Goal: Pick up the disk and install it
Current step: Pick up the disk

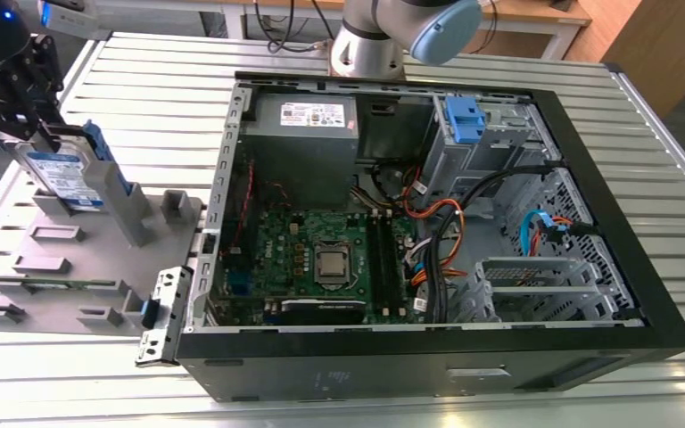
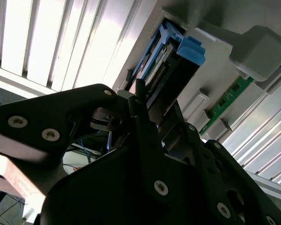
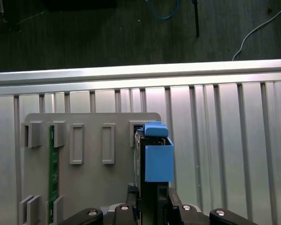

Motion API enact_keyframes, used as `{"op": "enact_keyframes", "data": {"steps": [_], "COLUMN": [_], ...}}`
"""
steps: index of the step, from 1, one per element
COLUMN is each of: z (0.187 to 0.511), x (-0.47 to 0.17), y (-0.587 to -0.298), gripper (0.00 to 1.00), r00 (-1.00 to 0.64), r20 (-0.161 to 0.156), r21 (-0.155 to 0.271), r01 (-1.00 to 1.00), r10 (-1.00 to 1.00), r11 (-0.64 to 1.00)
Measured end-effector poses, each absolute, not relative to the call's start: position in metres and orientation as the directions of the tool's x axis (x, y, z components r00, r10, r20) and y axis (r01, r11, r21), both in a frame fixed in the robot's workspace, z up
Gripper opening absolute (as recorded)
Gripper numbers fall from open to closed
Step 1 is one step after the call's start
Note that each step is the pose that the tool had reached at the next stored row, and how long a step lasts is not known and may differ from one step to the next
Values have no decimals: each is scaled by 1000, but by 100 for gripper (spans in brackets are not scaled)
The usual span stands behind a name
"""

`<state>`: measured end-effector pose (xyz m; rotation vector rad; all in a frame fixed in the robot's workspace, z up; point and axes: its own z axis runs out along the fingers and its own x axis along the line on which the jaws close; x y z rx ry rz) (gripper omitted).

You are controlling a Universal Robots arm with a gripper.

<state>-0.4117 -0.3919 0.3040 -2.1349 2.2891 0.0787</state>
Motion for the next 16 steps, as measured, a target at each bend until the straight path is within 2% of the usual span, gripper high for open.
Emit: {"op": "enact_keyframes", "data": {"steps": [16], "z": [307], "x": [-412], "y": [-392], "gripper": [35], "r00": [-55], "r20": [-42], "r21": [30], "r01": [-998], "r10": [-998], "r11": [54]}}
